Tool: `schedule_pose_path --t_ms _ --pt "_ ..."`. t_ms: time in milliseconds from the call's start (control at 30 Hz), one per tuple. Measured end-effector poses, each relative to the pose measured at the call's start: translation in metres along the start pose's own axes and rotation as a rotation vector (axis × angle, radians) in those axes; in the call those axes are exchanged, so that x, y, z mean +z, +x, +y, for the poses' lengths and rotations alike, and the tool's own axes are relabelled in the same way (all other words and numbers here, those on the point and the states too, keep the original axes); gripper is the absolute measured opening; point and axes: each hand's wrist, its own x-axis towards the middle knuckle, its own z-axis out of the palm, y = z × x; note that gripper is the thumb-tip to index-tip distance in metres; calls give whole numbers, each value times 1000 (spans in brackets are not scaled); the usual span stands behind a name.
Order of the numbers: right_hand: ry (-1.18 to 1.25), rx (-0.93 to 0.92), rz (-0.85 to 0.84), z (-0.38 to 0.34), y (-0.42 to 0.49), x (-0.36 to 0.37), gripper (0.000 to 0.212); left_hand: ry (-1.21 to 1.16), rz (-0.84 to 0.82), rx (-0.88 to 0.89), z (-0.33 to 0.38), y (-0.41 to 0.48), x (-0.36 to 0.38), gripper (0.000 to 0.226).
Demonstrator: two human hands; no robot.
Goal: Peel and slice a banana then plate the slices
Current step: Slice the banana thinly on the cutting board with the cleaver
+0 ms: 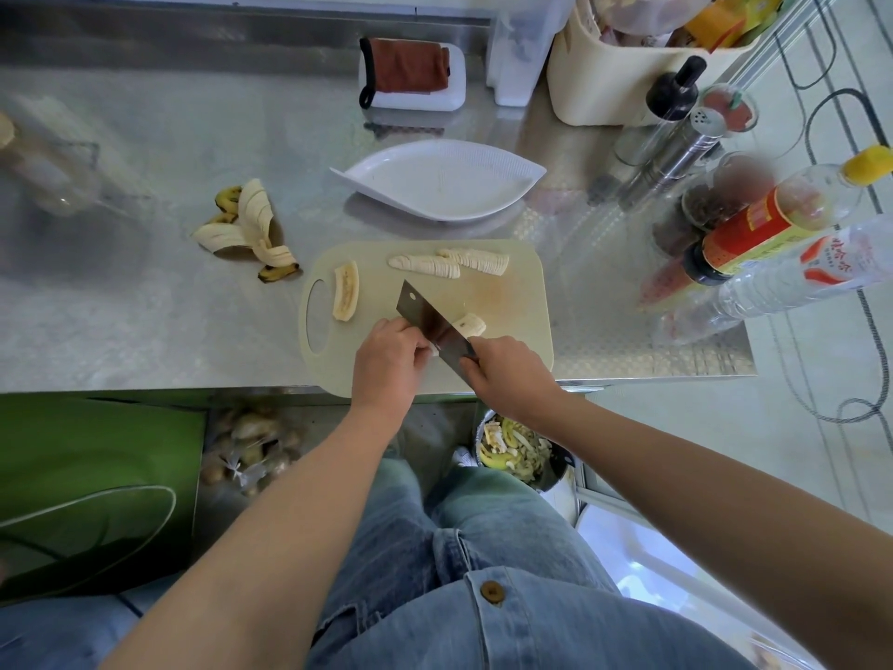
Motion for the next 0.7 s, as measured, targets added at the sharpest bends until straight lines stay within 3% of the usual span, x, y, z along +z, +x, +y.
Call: schedule_pose_path --t_ms 700 --pt "44 -43 61 3 -2 -4 23 -11 -7 2 0 0 -1 2"
